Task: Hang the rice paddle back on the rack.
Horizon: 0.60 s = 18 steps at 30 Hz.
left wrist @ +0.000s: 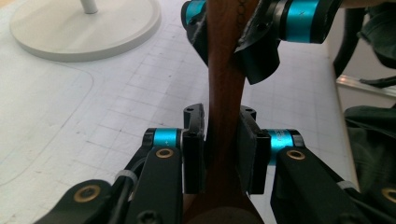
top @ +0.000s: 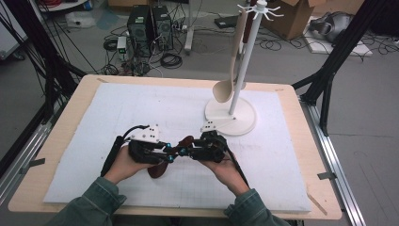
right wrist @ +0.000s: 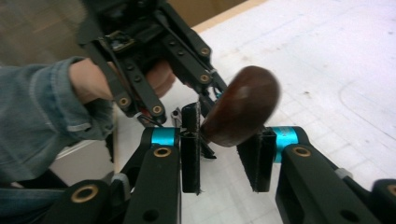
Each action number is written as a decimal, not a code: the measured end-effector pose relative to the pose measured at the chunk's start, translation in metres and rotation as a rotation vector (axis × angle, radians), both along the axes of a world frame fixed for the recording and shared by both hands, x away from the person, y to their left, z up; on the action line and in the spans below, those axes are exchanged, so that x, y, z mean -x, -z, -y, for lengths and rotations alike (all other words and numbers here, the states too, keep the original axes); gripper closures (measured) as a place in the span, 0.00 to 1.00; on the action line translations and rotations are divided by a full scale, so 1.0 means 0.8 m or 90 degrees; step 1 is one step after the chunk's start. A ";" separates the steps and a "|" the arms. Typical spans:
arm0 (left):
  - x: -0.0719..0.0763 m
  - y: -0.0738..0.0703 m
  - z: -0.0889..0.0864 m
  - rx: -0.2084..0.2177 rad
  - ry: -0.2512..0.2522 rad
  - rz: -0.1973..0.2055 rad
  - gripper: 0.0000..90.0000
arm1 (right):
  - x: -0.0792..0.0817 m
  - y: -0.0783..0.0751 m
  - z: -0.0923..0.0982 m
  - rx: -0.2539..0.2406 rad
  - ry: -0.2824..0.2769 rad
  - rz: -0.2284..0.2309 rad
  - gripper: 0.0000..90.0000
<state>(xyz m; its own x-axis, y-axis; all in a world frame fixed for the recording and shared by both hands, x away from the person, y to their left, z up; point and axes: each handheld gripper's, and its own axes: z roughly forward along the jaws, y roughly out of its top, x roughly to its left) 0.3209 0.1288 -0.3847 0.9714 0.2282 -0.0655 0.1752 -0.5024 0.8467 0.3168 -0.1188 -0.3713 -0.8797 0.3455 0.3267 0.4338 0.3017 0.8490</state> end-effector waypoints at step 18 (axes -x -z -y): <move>-0.001 -0.008 -0.003 0.036 0.014 -0.003 0.83 | 0.001 -0.021 -0.007 -0.023 -0.005 0.045 0.83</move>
<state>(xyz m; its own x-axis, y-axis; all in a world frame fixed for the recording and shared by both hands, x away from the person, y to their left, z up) 0.3217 0.1311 -0.3785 0.9758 0.2021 -0.0829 0.1689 -0.4577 0.8729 0.3156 -0.1130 -0.3544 -0.9033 0.3281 0.2765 0.3709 0.2727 0.8877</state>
